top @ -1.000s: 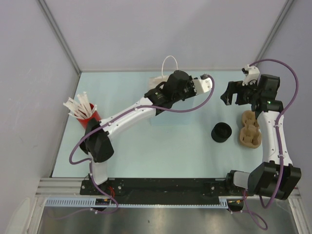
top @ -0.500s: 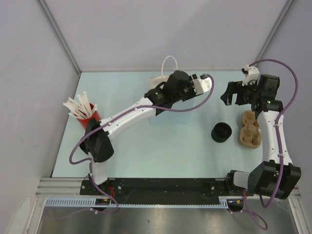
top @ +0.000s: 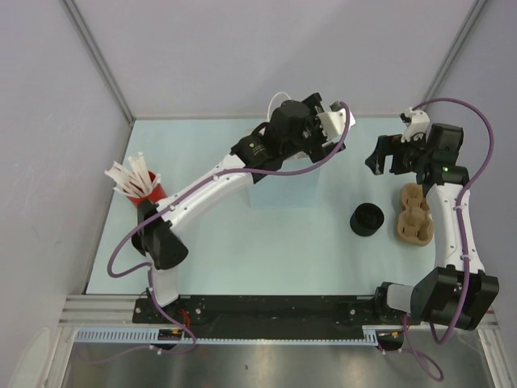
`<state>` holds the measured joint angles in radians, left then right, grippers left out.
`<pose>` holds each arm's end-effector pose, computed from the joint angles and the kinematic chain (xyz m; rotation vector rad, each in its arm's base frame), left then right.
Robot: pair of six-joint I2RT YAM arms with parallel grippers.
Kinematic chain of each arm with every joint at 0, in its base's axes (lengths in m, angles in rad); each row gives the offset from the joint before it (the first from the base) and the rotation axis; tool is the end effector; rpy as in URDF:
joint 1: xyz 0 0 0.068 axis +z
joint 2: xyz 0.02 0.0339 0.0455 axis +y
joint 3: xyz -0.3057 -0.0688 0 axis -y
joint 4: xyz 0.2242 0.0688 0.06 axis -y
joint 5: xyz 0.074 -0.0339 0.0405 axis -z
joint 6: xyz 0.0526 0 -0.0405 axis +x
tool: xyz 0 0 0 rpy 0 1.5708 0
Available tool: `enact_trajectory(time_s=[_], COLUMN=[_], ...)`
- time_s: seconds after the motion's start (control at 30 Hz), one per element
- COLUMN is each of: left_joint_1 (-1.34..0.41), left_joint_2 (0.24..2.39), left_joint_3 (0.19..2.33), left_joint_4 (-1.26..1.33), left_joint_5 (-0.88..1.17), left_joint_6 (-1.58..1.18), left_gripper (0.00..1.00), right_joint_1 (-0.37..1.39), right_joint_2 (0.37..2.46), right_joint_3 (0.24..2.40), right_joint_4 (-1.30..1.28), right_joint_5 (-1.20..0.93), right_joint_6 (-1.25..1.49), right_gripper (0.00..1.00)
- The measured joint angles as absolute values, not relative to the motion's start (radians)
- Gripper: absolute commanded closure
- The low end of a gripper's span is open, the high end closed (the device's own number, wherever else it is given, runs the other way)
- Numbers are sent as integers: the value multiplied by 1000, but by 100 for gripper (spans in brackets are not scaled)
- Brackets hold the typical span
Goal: Pack the takeout coffee
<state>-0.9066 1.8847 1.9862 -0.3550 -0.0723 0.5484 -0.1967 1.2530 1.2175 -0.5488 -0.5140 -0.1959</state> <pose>0.2827 -0.3550 0.4550 1.1767 1.3984 -0.1869 0.2508 -0.0236 0.3898 -0.2911 2.0668 0.3160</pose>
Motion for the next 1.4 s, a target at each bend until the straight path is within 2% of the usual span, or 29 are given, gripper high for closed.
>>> enact_trajectory(time_s=[0.4,0.67,1.03,1.4], left_joint_1=[-887,-723,-432,-136], left_joint_2=[1818,1672,1431,1310], left_joint_3=[2065,2049,1800,1516], left_joint_4=[-412,-431,-399,-321], left_joint_5=[-76,-66,80,434], left_joint_6=[530,454,276,79], left_gripper=[1,1,1,1], right_joint_1=[-197,-200,-200,-200], right_joint_2=[1255,1256,1268,1260], right_joint_3=[1217,1217,1217,1215], right_joint_4=[-550,-549,-550,-549], right_joint_5=[-523,-537,-545,-573], right_joint_6=[-196,-196,-196,-197], right_gripper=[0,0,0,0])
